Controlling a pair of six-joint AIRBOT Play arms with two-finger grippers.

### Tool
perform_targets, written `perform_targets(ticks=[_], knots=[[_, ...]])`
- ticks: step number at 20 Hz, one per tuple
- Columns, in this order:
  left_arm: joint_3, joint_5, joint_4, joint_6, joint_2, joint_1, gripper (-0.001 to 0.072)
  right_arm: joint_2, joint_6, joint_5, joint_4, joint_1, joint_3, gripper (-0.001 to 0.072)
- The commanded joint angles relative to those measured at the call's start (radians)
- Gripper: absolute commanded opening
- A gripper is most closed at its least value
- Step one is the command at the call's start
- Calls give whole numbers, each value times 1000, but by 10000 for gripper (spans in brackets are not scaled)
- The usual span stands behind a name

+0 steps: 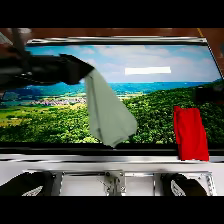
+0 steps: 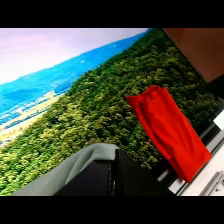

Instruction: Fold the shirts.

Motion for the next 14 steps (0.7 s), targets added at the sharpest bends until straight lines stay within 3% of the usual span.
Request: perform_targets(ticks=[1,6,7,9,12,13,14], knots=[[0,63,0,-10,-135,-132,33,34,-5,76,-17,-1,13,593],[0,55,-28,-10,-436,-173,35,33,27,45,0,-1,-50,593],[0,59,-77,-10,-486,-171,98,33,30,15,13,-1,-87,594],[1,49,-182,-21,-563,-152,715,33,44,-77,34,-1,-186,594],[1,-121,-201,-13,-578,-47,716,33,75,-212,61,-1,-328,595],[1,-204,-201,16,-567,9,699,33,79,-245,64,-1,-361,594],[0,-286,-200,42,-552,76,632,33,81,-265,64,-1,-383,594]])
